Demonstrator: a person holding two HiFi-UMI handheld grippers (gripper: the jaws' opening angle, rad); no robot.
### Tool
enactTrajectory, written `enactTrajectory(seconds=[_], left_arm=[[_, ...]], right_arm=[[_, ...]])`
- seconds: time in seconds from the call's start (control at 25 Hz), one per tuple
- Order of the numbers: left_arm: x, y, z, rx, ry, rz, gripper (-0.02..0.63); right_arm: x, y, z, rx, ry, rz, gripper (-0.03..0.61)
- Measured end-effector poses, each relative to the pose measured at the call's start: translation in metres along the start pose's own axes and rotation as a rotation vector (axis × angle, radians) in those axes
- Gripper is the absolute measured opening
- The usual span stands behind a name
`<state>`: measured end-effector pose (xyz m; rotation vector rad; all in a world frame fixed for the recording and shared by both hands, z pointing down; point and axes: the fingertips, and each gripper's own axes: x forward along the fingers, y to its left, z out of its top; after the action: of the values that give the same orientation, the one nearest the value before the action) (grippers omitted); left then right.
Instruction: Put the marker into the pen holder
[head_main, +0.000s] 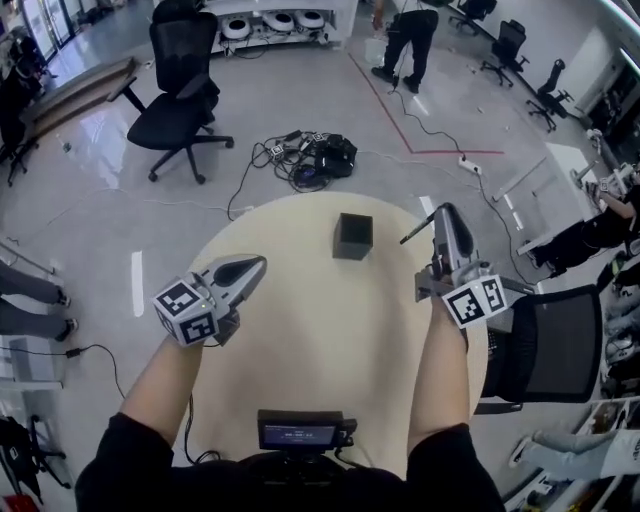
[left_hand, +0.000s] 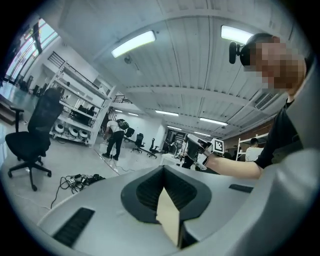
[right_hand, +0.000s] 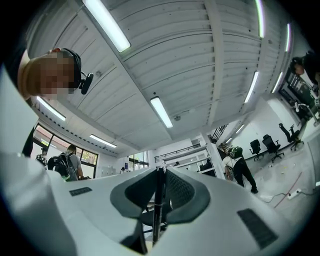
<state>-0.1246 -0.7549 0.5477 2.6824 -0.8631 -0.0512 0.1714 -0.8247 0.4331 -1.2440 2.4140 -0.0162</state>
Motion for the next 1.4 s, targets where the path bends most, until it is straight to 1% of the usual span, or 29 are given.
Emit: enactTrajectory(seconds=[0.16,0.28,0.44,0.48,0.64,0.8,0.92,1.24,1.4], left_arm=[[0.016,0.019,-0.042,-0.038,0.029,0.001,-0.005],[0.02,0.027,-0.068,-0.064,0.041,0.008,-0.005],[0.022,0.026,-0.096,-0.079,0.064,0.009,-0.005],[0.023,0.026,-0.098,-0.085,0.065,0.007,-0.005],[0.027,0.027,-0.095,-0.151,0.045,0.011,-0.005],[0.024,0.028,-0.1,-0.15,0.026,0.004,-0.005],[0.024,0.032,-0.103,-0.159,0.045,0.028,-0.005],[0.026,0.031,-0.102,-0.164,0.026,0.016,-0.005],[0.027,0.029,-0.105,-0.149,0.036,0.002,-0.005]], right_arm=[[0.015,-0.015,-0.059,0.032,-0.005,-0.002,0.06],[0.018,-0.025,-0.089,0.042,0.0,-0.005,0.06],[0.017,-0.039,-0.128,0.073,0.023,-0.043,0.06],[0.017,-0.044,-0.135,0.072,0.028,-0.054,0.06],[0.017,-0.058,-0.151,0.053,0.035,-0.097,0.06],[0.016,-0.055,-0.167,0.042,0.069,-0.094,0.06],[0.013,-0.055,-0.177,0.03,0.092,-0.097,0.06],[0.003,-0.06,-0.199,0.009,0.161,-0.108,0.06],[-0.002,-0.061,-0.207,-0.002,0.189,-0.111,0.06]])
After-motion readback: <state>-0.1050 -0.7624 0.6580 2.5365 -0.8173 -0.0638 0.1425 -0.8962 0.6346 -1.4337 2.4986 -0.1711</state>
